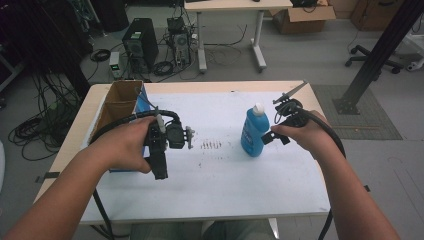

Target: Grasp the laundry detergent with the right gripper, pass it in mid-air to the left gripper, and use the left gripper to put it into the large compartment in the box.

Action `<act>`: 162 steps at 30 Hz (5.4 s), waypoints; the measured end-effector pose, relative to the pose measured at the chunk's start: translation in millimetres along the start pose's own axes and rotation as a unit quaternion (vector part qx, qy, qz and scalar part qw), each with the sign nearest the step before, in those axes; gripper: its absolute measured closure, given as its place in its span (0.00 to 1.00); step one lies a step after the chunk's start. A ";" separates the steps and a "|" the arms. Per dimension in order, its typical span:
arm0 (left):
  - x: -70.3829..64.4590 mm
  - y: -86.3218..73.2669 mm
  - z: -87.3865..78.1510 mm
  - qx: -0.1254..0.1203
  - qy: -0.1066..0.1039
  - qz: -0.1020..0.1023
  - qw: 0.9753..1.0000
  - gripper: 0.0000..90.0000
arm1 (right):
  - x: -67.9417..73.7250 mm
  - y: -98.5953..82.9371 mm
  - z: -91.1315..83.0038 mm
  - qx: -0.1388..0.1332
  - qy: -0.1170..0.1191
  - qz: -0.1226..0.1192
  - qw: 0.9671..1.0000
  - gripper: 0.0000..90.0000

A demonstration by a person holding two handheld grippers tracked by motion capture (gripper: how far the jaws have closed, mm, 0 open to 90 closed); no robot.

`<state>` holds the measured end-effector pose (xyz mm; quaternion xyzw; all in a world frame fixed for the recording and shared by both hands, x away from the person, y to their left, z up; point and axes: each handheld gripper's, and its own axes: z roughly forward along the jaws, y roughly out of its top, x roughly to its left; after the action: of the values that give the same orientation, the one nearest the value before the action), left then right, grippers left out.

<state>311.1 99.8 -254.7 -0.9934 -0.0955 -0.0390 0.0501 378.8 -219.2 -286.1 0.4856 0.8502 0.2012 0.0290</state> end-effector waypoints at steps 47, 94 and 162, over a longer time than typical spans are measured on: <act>-12.5 7.8 2.1 0.003 -0.008 0.026 1.000 0.00 | -6.9 -30.2 73.7 -0.046 0.027 -0.004 0.999 0.05; -17.3 5.0 5.4 0.004 -0.009 0.044 0.999 0.00 | -5.9 -41.7 102.7 -0.227 0.019 -0.039 0.973 0.04; -25.0 -5.2 -0.2 0.002 -0.003 0.046 0.999 0.00 | 1.4 -42.2 128.3 -0.384 -0.045 -0.010 0.922 0.06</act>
<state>285.6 100.2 -256.2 -0.9967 -0.0499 -0.0337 0.0537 375.2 -196.6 -419.2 0.4367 0.7103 0.4904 0.2535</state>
